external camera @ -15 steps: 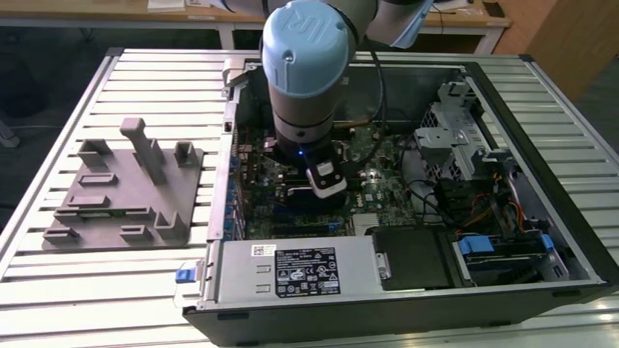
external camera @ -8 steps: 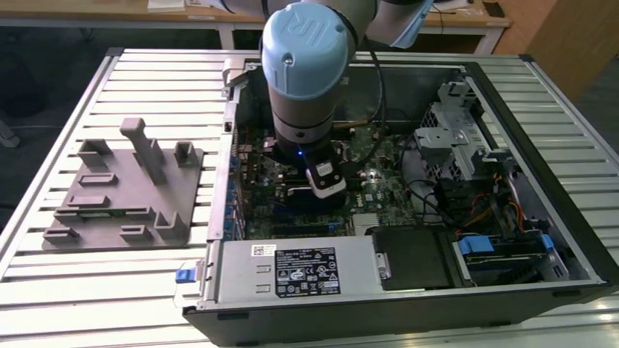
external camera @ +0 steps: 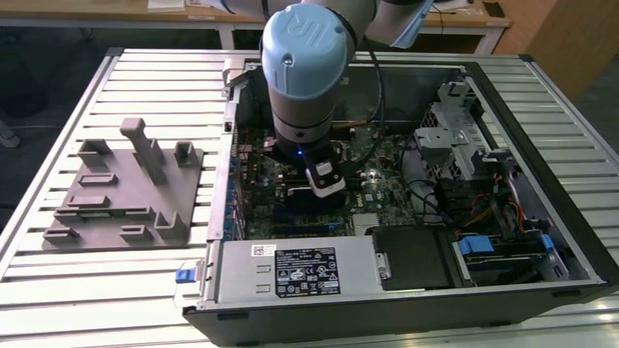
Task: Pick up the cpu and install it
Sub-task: 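Install the second cpu locking lever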
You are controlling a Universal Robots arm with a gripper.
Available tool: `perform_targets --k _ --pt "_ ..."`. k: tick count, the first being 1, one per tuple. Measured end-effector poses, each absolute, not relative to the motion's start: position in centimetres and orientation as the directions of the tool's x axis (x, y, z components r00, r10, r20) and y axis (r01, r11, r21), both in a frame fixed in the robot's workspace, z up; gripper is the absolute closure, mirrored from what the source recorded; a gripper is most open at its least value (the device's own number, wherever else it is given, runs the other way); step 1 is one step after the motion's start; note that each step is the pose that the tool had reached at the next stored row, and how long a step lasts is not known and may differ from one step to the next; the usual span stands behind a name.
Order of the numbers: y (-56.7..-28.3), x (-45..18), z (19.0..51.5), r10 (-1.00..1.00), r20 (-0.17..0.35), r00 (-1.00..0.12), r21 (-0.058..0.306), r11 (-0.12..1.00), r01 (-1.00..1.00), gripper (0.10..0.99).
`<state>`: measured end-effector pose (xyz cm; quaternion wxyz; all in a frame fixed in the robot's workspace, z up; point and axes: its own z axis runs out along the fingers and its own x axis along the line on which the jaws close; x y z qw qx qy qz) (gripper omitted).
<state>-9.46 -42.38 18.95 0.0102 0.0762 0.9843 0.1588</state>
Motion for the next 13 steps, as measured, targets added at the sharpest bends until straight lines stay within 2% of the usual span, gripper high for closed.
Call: perform_targets --k 13 --pt "-42.37 -9.61 18.72 0.153 0.001 -0.988 0.295 0.944 0.147 0.980"
